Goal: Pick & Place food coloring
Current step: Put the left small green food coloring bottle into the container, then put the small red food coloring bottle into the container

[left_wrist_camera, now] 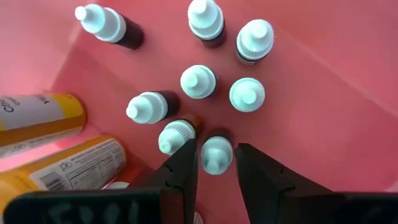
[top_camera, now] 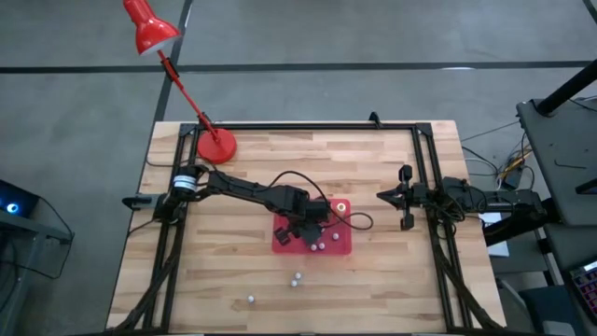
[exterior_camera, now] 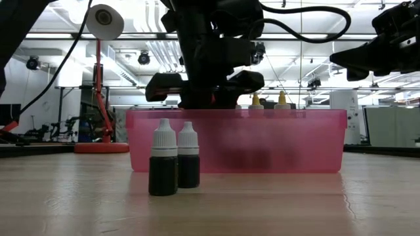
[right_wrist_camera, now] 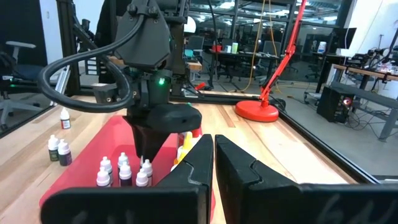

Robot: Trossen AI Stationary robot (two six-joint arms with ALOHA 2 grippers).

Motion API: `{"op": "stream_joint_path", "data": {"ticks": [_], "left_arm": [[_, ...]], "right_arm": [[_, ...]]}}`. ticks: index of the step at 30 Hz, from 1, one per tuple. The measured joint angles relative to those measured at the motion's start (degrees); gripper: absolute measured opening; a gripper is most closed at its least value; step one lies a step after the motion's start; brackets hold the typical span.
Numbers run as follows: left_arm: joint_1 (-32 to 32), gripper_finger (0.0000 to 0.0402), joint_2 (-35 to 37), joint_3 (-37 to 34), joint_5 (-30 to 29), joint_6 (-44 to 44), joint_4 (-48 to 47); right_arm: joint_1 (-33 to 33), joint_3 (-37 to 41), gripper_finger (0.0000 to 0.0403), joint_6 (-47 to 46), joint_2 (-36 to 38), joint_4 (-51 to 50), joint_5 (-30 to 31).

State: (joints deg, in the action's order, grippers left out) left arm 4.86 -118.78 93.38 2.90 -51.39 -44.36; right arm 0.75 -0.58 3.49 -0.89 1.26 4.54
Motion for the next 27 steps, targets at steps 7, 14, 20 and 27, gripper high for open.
{"op": "stream_joint_path", "data": {"ticks": [7,14,20,27], "left_arm": [[0.0,0.0083,0.0,0.4,0.0,1.0,0.0],[0.0,0.0083,0.0,1.0,-0.7,1.1,-0.2],[0.0,0.0083,0.0,1.1,-1.9,3.1,-0.2],[0.1,0.0083,0.0,1.1,-1.9,4.0,-0.3]], "right_arm": [[0.0,0.0,0.0009,0.0,0.0,0.0,0.0],[0.0,0.0,0.0009,0.0,0.0,0.0,0.0],[0.0,0.0,0.0009,0.0,0.0,0.0,0.0],[0.0,0.0,0.0009,0.0,0.0,0.0,0.0]]}}
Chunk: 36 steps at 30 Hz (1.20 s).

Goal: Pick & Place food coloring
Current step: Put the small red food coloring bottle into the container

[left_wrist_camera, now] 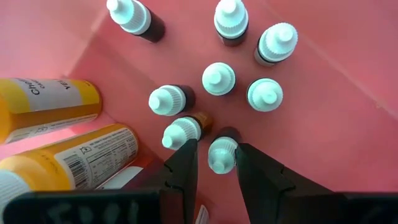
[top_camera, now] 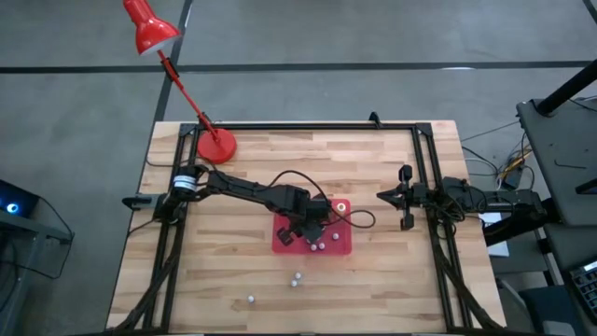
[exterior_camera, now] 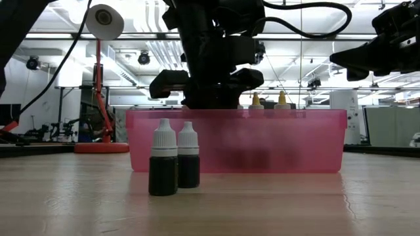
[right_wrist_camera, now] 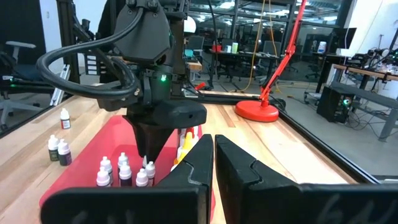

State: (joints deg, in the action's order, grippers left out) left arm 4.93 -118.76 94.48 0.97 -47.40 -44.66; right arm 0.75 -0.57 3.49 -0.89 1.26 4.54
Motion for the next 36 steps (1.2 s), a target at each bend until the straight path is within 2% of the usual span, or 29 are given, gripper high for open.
{"op": "stream_joint_path", "data": {"ticks": [36], "left_arm": [[0.0,0.0083,1.3,1.1,-0.6,2.4,-4.5]], "right_arm": [[0.0,0.0,0.0009,0.0,0.0,0.0,0.0]]}}
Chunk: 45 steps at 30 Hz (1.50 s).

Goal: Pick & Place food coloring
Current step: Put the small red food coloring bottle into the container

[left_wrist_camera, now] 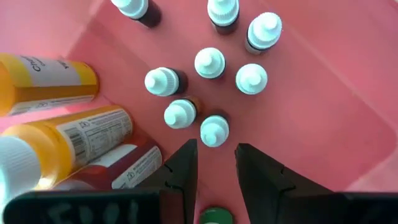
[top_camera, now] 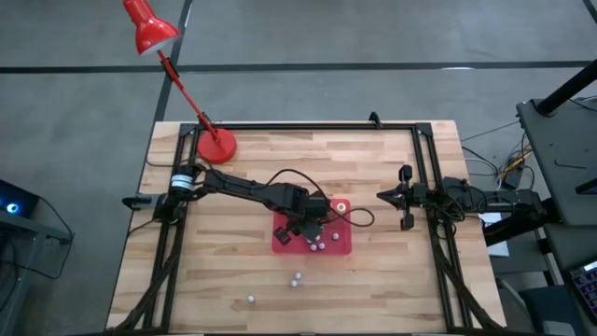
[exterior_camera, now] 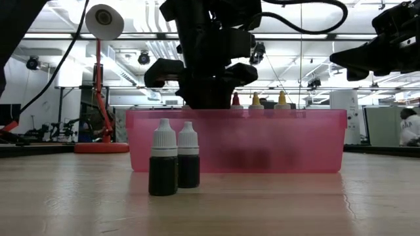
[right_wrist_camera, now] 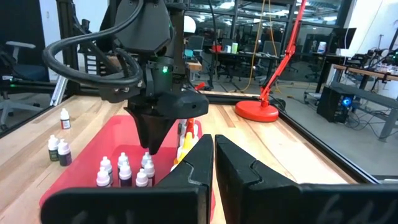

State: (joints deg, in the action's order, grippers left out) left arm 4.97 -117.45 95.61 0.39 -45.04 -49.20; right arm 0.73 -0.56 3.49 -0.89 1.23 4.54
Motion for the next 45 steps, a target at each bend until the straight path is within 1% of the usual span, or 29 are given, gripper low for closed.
{"op": "stream_joint_path", "data": {"ticks": [5,14,22,27,34,39,42,45], "left_arm": [[0.0,0.0083,0.6,0.6,-0.1,0.9,-0.9],[2.1,0.0083,5.0,0.9,0.0,6.9,-1.3],[5.9,0.0083,9.5,0.9,0.0,17.6,-3.6],[8.7,0.0083,12.4,0.9,0.0,29.6,-6.5],[13.7,0.0083,13.9,0.9,0.8,54.0,-11.0],[17.5,0.0083,14.1,0.8,3.6,69.7,-14.5],[19.8,0.0083,14.1,0.8,3.6,74.8,-14.8],[21.6,0.0083,14.1,0.8,3.3,77.0,-14.8]], "right_arm": [[0.0,0.0,0.0009,0.0,0.0,0.0,0.0],[0.0,0.0,0.0009,0.0,0.0,0.0,0.0],[0.0,0.0,0.0009,0.0,0.0,0.0,0.0],[0.0,0.0,0.0009,0.0,0.0,0.0,0.0],[0.0,0.0,0.0009,0.0,0.0,0.0,0.0],[0.0,0.0,0.0009,0.0,0.0,0.0,0.0],[0.0,0.0,0.0009,0.0,0.0,0.0,0.0],[0.0,0.0,0.0009,0.0,0.0,0.0,0.0]]}}
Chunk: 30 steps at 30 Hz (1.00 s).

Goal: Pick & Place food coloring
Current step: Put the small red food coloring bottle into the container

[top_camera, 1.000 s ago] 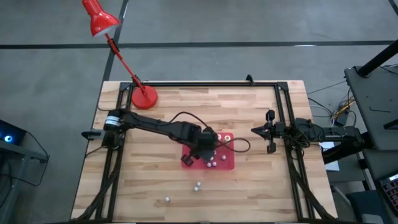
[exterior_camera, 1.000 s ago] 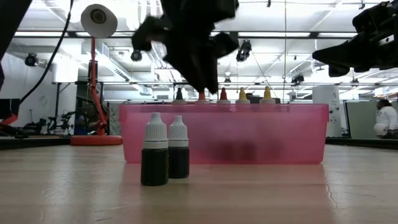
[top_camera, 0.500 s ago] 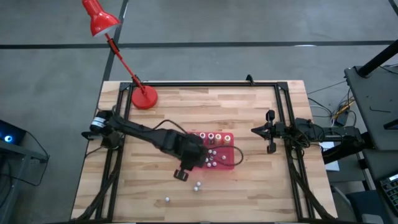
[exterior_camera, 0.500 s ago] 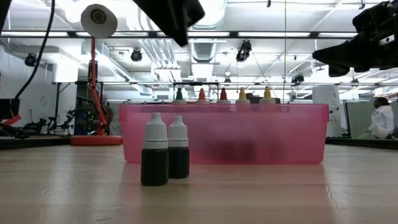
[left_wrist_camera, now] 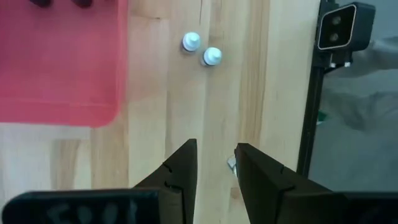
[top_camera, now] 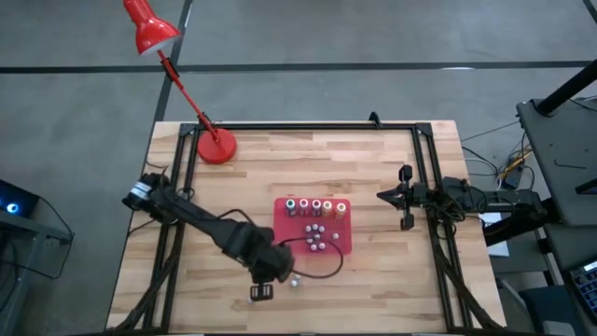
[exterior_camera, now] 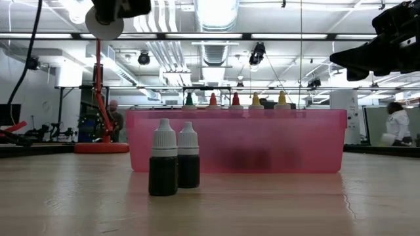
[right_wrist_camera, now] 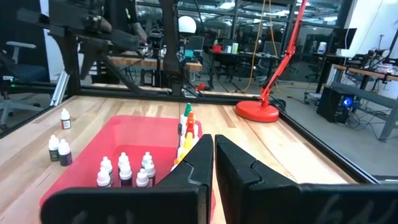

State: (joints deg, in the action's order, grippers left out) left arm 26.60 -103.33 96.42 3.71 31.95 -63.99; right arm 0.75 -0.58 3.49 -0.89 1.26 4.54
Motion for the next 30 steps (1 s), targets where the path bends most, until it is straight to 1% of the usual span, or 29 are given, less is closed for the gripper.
{"op": "stream_joint_path", "data": {"ticks": [3,9,12,17,20,23,30], "left_arm": [[1.5,0.0083,0.0,0.0,-1.1,1.4,0.0],[4.0,0.0085,0.0,-0.1,-4.4,1.1,0.0],[5.8,0.0105,0.1,-0.1,-6.6,0.9,0.0],[9.2,0.0168,0.2,-0.1,-7.8,1.6,0.1],[11.6,0.0198,0.2,-0.1,-7.7,4.8,0.3],[13.8,0.021,0.2,-0.1,-7.7,5.7,0.6],[17.2,0.021,-1.3,-0.1,-7.7,6.3,0.6]], "right_arm": [[0.0,0.0,0.0009,0.0,0.0,0.0,0.0],[0.0,0.0,0.0009,0.0,0.0,0.0,0.0],[0.0,0.0,0.0009,0.0,0.0,0.0,0.0],[0.0,0.0,0.0009,0.0,0.0,0.0,0.0],[0.0,0.0,0.0009,0.0,0.0,0.0,0.0],[0.0,0.0,0.0009,0.0,0.0,0.0,0.0],[0.0,0.0,0.0009,0.0,0.0,0.0,0.0]]}}
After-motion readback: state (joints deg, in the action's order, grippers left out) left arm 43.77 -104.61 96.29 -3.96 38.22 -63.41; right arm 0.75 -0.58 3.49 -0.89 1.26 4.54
